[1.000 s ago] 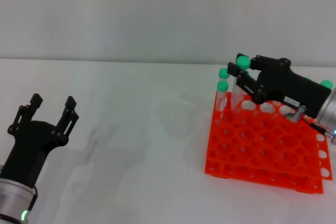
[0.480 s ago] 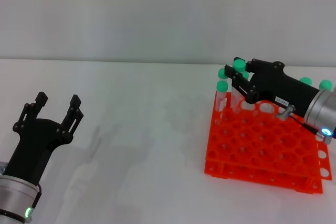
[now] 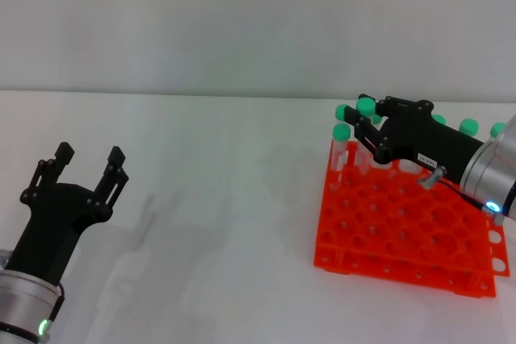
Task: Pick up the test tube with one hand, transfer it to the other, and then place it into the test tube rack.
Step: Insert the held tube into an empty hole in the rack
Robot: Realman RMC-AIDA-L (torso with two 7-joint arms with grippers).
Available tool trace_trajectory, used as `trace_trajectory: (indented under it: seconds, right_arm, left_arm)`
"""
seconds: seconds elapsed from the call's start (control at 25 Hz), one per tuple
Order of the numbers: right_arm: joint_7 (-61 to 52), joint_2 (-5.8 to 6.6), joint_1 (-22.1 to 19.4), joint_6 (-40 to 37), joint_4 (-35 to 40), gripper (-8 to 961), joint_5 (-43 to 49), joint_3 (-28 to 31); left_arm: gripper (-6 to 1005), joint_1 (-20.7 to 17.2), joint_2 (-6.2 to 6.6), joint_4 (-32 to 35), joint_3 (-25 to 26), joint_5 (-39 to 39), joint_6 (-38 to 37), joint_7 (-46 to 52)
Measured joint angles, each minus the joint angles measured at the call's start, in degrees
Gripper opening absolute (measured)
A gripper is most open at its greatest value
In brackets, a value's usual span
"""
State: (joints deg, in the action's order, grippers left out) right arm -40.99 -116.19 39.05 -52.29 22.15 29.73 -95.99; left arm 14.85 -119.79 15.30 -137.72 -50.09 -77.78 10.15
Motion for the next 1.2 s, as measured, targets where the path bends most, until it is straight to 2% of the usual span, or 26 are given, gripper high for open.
trace_trajectory:
  seconds: [0.92, 1.0, 1.2]
  right_arm:
    - [-0.3, 0.0, -1.0, 4.4, -1.6, 268, -1.6, -2.5]
    - [-0.6, 0.0, -1.6, 4.2, -1.1, 313, -1.6, -2.4]
    - [-0.7, 0.49, -7.1, 2.7, 4.4, 426, -2.8, -1.9]
  left_arm:
    - [759, 0.1, 0.01, 0.0, 0.0, 0.4, -0.5, 0.3]
    - [759, 0.1, 0.05, 0.0, 0.0, 0.4, -0.5, 0.3]
    - [759, 0.2, 0.08, -0.1, 0.3, 0.2, -0.5, 0.3]
